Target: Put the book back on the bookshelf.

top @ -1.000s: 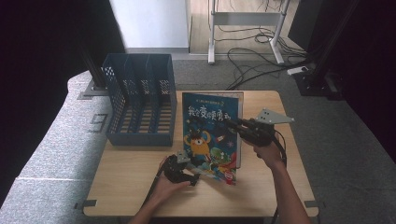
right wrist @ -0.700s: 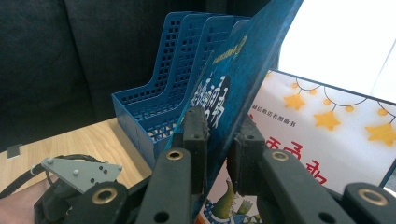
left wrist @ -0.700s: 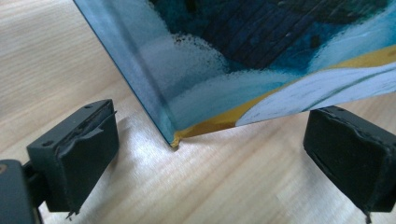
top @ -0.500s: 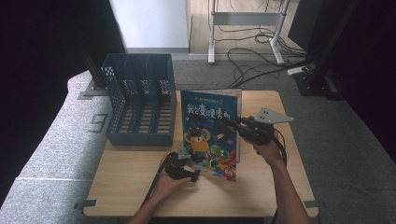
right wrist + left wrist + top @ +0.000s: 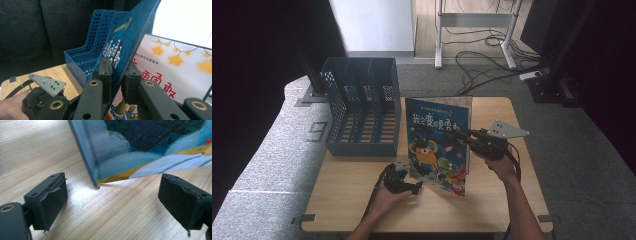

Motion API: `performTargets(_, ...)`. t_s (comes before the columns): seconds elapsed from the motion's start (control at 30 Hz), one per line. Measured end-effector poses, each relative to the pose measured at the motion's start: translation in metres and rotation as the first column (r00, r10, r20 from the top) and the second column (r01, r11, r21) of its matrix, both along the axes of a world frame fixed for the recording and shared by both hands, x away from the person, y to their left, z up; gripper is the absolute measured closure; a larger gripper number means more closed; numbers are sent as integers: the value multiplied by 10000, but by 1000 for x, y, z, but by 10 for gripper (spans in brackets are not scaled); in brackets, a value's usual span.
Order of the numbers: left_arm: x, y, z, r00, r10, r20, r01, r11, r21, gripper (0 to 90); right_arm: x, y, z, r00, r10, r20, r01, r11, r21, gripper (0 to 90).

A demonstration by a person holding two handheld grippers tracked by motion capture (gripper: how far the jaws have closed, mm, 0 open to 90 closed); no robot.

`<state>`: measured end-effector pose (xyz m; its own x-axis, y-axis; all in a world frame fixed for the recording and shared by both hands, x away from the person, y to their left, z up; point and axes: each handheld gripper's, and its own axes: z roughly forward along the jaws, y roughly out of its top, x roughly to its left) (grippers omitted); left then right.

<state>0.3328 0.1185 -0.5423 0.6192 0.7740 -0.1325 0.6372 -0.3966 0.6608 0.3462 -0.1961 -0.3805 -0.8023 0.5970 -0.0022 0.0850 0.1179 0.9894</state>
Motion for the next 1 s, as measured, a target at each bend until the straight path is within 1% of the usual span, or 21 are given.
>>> performTargets(0.1, -1, 1, 1, 9999, 85, 105, -84, 9999, -72, 107, -1, -2, -1, 10000, 61, 0, -61, 10000, 52, 788)
performTargets(0.23, -2, 3, 7, 9992, 168, 366, -154, 9992, -365, 138, -3, -4, -3, 9999, 130, -40, -130, 9998, 160, 792)
performTargets(0.4, -4, 6, 15, 9973, 246, 692, -199, 9974, -686, 145, -5, -6, -4, 9998, 191, -77, -189, 9996, 217, 793)
performTargets(0.53, -6, 9, 21, 9960, 303, 835, -227, 9957, -900, 148, -7, -7, -5, 9996, 235, -129, -232, 9995, 211, 795)
performTargets(0.73, -5, 18, 31, 9931, 450, 1080, -292, 9892, -1437, 176, -12, -8, -6, 9994, 299, -150, -295, 9992, 252, 800)
performTargets(0.8, -4, 21, 33, 9921, 554, 1123, -361, 9853, -1669, 188, -13, -9, -7, 9993, 327, -153, -322, 9991, 293, 802)
performTargets(0.9, -4, 23, 35, 9915, 581, 1164, -355, 9817, -1873, 212, -14, -10, -7, 9992, 361, -158, -355, 9989, 310, 802)
performTargets(1.0, -3, 25, 38, 9897, 599, 1300, -337, 9802, -1953, 210, -16, -10, -7, 9992, 388, -136, -384, 9989, 271, 802)
